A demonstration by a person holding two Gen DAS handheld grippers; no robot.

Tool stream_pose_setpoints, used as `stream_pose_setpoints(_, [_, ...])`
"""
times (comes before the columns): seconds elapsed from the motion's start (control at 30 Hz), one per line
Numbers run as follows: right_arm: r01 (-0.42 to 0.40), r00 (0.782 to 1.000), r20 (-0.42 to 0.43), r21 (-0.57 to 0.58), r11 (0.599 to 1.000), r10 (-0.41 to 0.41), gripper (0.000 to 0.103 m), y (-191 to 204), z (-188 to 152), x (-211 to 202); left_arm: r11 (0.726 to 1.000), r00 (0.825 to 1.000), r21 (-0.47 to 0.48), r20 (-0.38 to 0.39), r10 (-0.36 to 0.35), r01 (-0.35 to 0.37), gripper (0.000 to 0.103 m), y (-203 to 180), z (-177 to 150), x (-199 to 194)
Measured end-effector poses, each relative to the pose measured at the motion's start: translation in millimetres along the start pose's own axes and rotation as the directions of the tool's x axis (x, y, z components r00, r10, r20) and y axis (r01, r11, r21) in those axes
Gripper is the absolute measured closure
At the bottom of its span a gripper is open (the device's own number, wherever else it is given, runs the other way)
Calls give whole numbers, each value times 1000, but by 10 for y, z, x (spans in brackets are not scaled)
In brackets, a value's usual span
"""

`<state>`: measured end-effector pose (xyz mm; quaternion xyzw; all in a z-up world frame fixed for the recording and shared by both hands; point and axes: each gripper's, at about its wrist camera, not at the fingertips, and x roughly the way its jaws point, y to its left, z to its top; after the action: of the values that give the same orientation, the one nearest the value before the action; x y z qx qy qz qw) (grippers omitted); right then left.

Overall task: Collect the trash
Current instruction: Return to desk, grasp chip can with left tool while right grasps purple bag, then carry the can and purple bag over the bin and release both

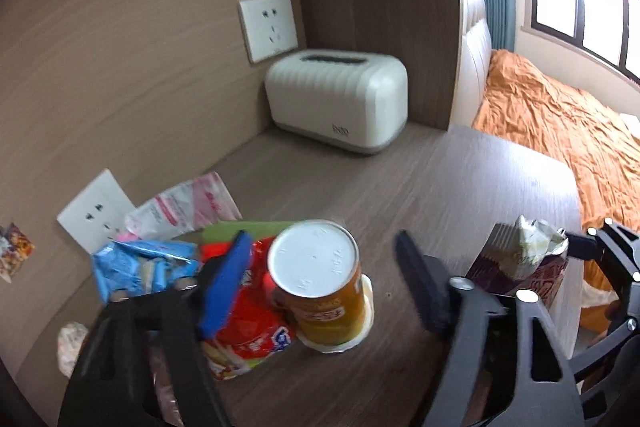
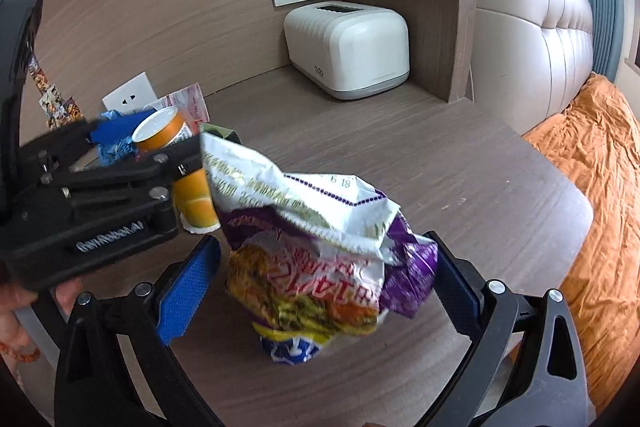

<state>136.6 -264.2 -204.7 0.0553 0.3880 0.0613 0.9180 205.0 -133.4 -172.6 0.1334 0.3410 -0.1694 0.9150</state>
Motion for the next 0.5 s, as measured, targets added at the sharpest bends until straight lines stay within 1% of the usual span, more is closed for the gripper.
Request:
stream_pose_setpoints(0.03, [-2,1000,-4,2,1000,2,5,-1,4,28,1000,1000,4,-7,-5,5,43,-15,-18,35])
stream_pose_setpoints(0.07, [0,1000,-4,3,1000,0,5,1,4,41,1000,1000,10,-9,-10,10,52,-30,-35,57])
stream_pose_setpoints(0.1, [6,1000,-3,5,1000,-6,11,6,4,55,1000,1000,17,-9,-11,11,62,-49,-50,63])
stream_pose_setpoints(0.13, [6,1000,-5,3,1000,-6,14,9,-3,69,1000,1000,25,-8,-16,16,62,-66,-56,72])
stream_pose_setpoints(0.17, [-5,1000,-6,0,1000,5,19,13,-9,74,999,1000,27,-1,-21,21,63,-84,-61,67])
stream_pose_setpoints(0.2, [-11,1000,-1,1,1000,11,22,17,-14,66,999,1000,26,0,-26,26,63,-93,-60,63])
stream_pose_setpoints(0.3, [-8,1000,2,-15,1000,8,25,48,-26,37,998,999,26,-3,-51,51,63,-113,-45,45])
stream_pose_setpoints(0.4, [-20,1000,25,-5,1000,20,26,37,-12,-75,997,998,26,11,-69,69,63,-120,-17,-65])
stream_pose_setpoints(0.5, [-19,998,59,1,1000,19,26,18,26,-246,997,996,23,48,-75,74,63,-121,42,-269])
